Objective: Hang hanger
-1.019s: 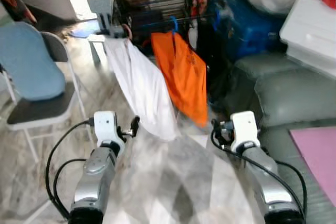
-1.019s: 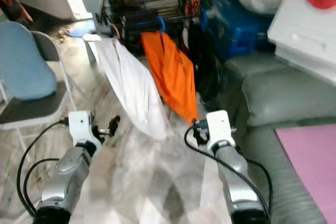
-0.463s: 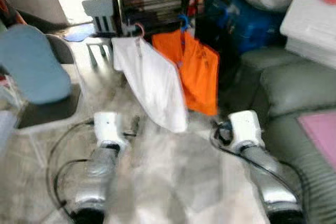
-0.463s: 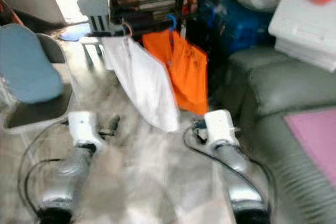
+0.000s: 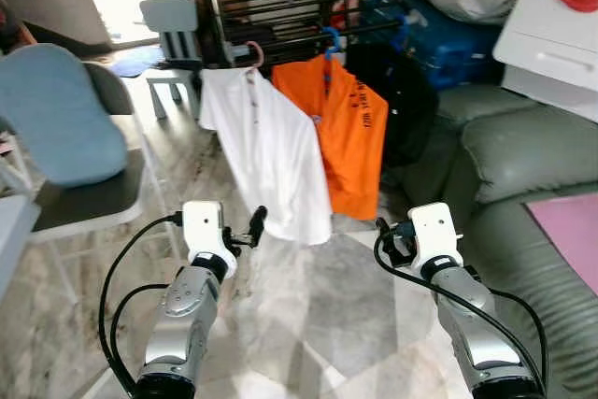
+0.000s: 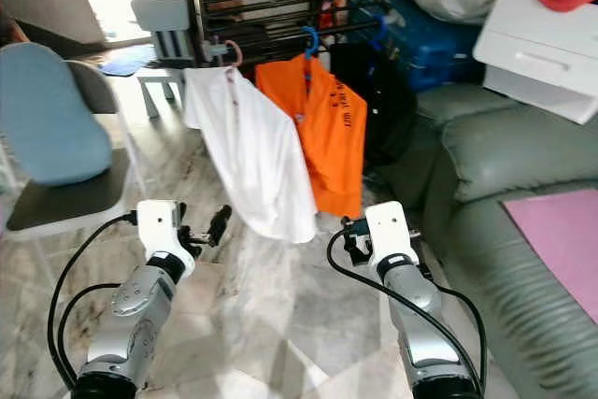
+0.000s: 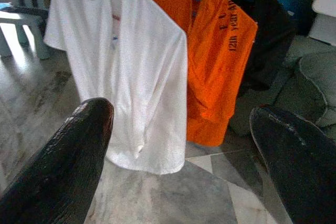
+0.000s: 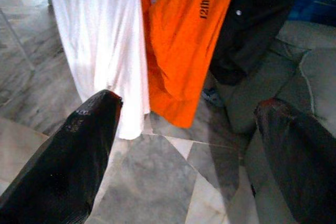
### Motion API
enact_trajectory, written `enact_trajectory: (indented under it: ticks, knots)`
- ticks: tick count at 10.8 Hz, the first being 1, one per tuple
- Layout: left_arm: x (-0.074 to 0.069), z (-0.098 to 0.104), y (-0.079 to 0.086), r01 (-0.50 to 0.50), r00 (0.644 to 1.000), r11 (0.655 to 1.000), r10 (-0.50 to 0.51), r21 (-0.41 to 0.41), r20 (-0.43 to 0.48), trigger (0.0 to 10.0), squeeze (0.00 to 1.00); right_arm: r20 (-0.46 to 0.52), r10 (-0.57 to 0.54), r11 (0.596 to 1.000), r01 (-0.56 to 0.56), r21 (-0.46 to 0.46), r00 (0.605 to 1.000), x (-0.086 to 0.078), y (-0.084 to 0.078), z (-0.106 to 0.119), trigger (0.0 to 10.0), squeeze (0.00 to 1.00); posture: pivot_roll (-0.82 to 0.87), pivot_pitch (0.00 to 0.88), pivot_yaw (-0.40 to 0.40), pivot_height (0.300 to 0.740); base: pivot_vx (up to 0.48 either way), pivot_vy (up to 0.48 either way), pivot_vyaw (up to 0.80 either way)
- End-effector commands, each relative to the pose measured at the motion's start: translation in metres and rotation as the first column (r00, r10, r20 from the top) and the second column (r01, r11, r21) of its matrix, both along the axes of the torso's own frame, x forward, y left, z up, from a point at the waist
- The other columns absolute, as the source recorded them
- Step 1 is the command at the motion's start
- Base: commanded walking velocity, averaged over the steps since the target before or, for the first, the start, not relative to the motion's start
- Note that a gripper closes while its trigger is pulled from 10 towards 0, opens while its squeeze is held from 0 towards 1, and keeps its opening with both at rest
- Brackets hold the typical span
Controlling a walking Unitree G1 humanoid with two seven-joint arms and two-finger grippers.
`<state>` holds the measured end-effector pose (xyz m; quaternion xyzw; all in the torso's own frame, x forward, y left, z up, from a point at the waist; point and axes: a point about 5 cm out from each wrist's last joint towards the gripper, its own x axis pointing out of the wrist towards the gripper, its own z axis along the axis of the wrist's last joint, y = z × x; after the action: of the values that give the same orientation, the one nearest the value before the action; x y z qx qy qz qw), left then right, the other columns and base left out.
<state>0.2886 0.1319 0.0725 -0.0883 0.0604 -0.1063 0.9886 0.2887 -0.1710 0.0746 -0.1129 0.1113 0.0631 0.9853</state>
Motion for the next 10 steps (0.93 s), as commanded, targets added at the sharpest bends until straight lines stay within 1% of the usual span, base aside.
enact_trajectory:
  ticks: [1,6,10]
  knots:
    - [0.0001,0.0037,0.0037,-0.004,1.000,1.000,0.004,0.000,0.022,10.0,0.00,0.022,0.018,1.000,-0.018,-0.004,1.000,0.0041,0.0030,0.0061,10.0,0.62,-0.22,0.000,0.083,0.740,0.398,0.000,0.00]
    - [0.0013,0.0039,0.0010,0.007,1.000,1.000,-0.007,-0.013,0.021,10.0,0.00,0.032,0.047,0.999,-0.047,-0.017,0.998,0.0038,0.0069,0.0066,10.0,0.61,-0.22,0.000,0.087,0.740,0.427,0.000,0.00]
    - [0.0020,0.0033,0.0000,0.012,1.000,1.000,-0.012,-0.014,0.018,10.0,0.00,0.043,0.051,0.999,-0.051,-0.018,0.998,0.0064,0.0077,0.0085,10.0,0.61,-0.22,0.000,0.091,0.740,0.398,0.267,0.00]
